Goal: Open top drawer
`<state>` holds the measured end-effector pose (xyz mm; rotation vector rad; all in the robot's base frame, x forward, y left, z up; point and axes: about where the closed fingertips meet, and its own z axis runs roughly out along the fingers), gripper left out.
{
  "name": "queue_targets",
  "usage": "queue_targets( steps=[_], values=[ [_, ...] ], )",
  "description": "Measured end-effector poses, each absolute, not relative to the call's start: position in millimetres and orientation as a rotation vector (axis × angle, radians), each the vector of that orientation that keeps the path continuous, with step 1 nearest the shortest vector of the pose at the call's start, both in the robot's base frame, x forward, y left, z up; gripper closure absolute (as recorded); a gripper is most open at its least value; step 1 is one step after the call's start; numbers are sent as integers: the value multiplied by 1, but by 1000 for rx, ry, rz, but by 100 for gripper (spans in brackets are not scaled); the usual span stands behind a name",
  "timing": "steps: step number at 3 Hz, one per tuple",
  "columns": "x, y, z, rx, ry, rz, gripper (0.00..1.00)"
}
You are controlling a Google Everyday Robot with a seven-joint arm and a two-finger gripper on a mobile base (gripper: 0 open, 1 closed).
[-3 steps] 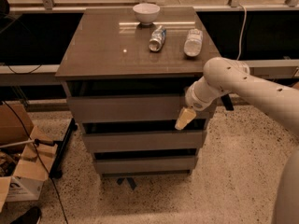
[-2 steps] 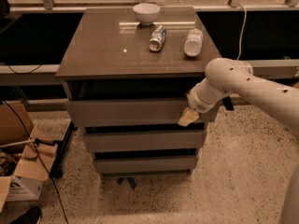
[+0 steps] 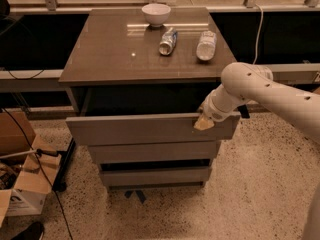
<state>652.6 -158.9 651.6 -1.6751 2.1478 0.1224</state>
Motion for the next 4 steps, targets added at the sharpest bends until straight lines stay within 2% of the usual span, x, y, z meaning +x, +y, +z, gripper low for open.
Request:
queue_targets(
  steps=[1,2,3,4],
  values=[
    [653,-159,653,-1675,2148,122,100],
    [653,-159,653,-1675,2148,123,97],
    [653,-159,653,-1675,2148,123,78],
    [630,-162,661,-1671,2182,136,55]
  ],
)
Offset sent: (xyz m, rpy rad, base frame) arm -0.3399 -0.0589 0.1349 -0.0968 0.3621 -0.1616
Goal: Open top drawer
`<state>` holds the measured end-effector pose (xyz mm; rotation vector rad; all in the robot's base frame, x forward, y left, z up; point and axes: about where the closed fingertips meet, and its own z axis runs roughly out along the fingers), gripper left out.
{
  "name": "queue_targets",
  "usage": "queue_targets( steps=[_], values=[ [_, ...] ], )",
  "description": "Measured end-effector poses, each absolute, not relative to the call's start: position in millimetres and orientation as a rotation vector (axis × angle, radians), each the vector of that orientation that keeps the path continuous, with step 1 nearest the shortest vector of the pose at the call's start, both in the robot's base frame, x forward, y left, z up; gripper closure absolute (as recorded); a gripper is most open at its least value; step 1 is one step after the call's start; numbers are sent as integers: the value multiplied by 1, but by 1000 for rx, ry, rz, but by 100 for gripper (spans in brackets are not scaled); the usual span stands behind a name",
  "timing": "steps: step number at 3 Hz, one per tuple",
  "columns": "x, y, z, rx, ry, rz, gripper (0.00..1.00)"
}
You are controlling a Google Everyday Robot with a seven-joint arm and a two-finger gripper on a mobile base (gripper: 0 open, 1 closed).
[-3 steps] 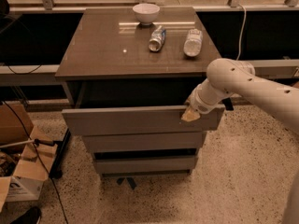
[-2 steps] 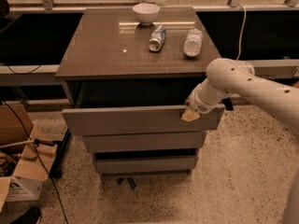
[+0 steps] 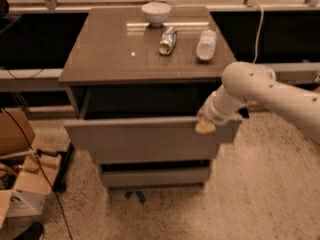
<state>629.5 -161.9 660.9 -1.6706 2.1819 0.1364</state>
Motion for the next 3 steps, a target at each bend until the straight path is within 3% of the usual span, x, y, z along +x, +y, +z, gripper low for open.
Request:
queue_targets(
  steps=[1,2,3],
  values=[
    [630,-162,661,-1671,2182,136,31],
    [582,-169,676,-1660,2253,167,8],
    [555,-172,686,-1691,2271,139,0]
  ],
)
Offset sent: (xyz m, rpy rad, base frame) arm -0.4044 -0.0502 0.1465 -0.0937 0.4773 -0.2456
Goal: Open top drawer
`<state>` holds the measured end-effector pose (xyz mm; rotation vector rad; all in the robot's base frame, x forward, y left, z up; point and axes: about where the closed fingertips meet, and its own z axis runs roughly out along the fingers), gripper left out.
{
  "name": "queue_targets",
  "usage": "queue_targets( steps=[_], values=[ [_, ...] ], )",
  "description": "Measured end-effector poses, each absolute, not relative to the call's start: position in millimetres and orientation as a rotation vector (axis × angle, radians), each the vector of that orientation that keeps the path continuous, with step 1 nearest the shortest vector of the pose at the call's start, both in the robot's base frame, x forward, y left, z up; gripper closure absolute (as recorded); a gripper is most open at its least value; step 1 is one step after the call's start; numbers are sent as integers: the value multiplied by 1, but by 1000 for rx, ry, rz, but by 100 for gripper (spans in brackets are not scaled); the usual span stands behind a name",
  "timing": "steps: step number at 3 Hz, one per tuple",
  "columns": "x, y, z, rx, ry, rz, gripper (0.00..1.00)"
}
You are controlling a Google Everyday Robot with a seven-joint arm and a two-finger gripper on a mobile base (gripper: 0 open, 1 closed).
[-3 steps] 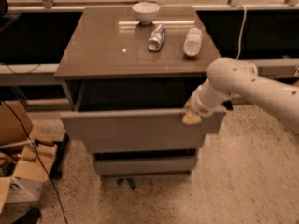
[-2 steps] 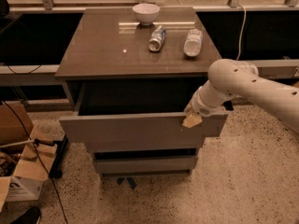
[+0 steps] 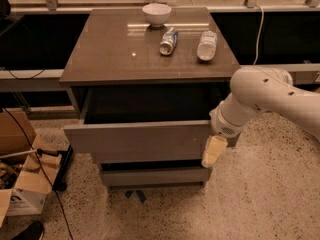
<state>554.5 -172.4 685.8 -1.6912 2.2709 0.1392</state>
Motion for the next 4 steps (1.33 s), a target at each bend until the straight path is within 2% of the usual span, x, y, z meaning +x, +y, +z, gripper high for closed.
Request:
queue_targets(
  steps=[2,3,4],
  values=[
    [559,-165,653,-1756,2292,250,0],
    [556,-168,648,-1758,2317,278,16],
    [556,-168,649,-1758,2317,278,39]
  ],
)
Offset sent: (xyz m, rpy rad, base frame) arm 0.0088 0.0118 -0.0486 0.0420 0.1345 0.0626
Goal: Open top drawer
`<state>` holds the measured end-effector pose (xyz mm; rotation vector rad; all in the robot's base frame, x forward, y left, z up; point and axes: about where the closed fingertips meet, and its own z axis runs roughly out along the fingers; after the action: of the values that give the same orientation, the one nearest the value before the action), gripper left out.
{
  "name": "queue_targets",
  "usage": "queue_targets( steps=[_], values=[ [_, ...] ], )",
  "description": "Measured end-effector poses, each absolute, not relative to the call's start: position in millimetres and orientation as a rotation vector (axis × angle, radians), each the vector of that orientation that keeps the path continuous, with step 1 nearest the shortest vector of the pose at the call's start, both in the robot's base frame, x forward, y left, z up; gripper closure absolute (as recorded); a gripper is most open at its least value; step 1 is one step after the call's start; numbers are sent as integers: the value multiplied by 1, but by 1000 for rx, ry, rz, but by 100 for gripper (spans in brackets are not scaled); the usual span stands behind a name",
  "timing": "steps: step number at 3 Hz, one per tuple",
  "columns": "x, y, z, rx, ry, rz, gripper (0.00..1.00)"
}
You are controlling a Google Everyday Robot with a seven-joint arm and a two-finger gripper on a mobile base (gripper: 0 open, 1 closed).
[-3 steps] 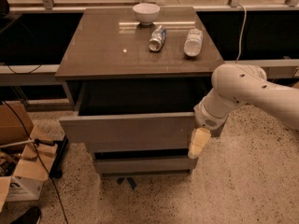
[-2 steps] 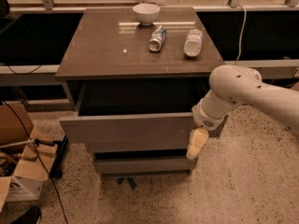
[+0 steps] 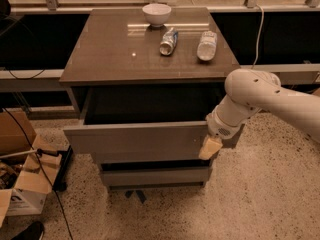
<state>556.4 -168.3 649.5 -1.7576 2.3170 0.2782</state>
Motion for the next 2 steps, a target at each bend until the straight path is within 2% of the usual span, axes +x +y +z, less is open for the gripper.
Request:
queue_targets(
  steps=[2],
  values=[
    [556,-168,654,-1757,2317,278,85]
  ],
)
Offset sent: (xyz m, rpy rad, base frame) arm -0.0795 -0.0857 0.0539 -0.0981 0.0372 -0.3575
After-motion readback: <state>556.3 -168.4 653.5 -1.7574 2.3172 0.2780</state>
